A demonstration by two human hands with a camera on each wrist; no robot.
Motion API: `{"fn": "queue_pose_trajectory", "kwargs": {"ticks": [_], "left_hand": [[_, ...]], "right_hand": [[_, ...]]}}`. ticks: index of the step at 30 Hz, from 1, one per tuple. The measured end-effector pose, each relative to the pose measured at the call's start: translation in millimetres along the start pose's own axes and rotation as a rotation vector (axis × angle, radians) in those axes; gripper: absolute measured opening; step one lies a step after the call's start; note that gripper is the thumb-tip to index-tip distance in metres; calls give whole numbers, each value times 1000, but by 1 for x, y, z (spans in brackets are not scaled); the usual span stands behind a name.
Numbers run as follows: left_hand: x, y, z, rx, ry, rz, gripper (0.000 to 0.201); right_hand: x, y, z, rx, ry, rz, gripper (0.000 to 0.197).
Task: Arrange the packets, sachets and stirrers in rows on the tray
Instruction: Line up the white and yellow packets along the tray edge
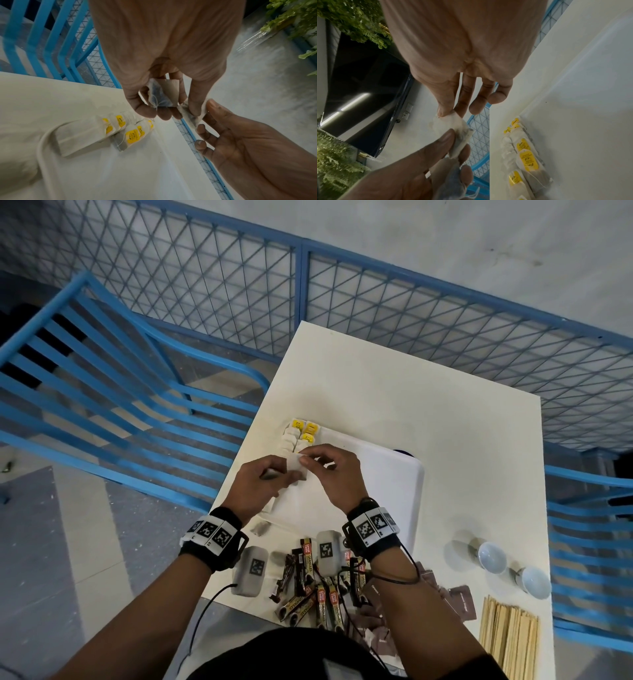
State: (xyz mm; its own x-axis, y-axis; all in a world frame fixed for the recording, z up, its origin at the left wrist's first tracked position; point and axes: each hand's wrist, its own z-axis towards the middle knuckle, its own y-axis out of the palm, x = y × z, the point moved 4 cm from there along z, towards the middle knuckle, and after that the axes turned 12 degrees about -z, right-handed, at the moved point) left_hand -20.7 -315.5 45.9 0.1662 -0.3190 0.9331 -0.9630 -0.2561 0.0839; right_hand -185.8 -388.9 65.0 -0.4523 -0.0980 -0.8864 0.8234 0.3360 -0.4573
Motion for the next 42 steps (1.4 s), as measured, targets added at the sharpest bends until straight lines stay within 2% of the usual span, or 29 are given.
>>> {"fn": "queue_pose_trajectory", "kwargs": {"ticks": [5,9,13,16,20,26,31,36,39,42], "left_hand": [[-4,-8,-1,23,-14,13,20],[-15,-16,1,18,-74,37,25],[-32,-35,2,39,-149,44,26],[-40,-51,4,49,-178,53,28],[-41,-64,6,37,-202,-21,25],[-43,-80,14,17,-220,-60,17],[-40,-84,19,12,-196,-51,11],[-38,-84,23,3,-221,-76,14],[-37,-85,25,29,-251,-111,22],[-36,-85,27,39,-245,-111,25]], "right_hand": [[7,11,-1,-61,34,-71,15],[20,22,0,-88,56,-163,7],[44,27,2,-26,216,-236,2],[65,38,-2,-47,345,-284,8],[74,62,-7,-92,425,-269,9],[75,77,-1,-14,535,-303,18],[76,79,0,65,575,-326,15],[74,80,1,96,600,-300,16],[74,77,-5,193,633,-210,16],[66,76,-9,255,566,-156,13]]}}
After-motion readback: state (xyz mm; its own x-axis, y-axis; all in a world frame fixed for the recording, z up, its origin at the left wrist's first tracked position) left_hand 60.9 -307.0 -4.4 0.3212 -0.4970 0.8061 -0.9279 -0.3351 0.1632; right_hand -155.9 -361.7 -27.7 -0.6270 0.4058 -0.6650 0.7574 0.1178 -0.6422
